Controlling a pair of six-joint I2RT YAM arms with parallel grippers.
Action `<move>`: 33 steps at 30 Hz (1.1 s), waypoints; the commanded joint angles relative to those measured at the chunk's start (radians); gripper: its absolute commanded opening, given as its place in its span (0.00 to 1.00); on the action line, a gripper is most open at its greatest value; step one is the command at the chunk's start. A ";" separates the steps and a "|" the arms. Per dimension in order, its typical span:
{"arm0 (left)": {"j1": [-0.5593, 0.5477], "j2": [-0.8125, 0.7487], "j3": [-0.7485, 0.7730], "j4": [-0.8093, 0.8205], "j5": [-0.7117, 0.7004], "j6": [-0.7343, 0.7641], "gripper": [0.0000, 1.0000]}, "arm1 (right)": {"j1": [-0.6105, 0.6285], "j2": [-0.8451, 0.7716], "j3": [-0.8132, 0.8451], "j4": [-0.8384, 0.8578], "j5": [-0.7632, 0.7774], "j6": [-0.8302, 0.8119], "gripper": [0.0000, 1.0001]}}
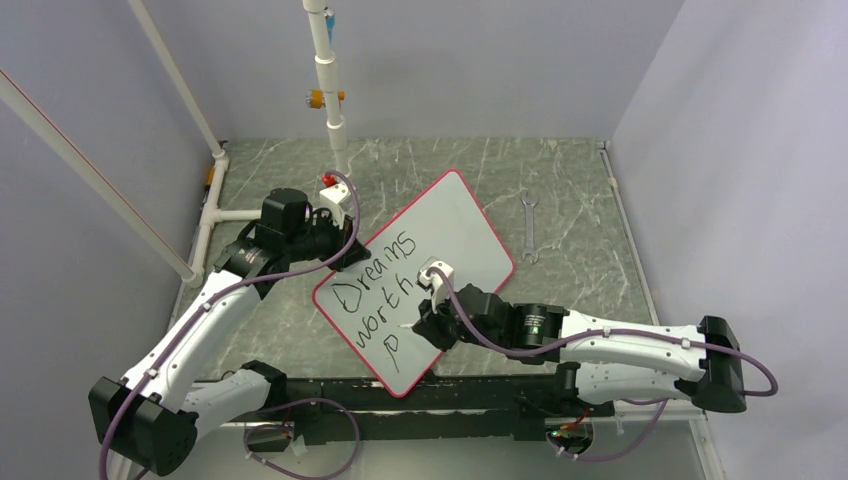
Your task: Write a sentence on the whiteboard
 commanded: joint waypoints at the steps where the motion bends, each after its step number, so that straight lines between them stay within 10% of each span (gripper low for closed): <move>1: -0.009 0.000 -0.005 0.011 -0.060 0.090 0.00 | 0.000 0.015 -0.015 0.030 0.021 0.015 0.00; 33: -0.013 -0.003 -0.006 0.011 -0.060 0.091 0.00 | -0.002 0.087 -0.013 0.028 0.003 0.026 0.00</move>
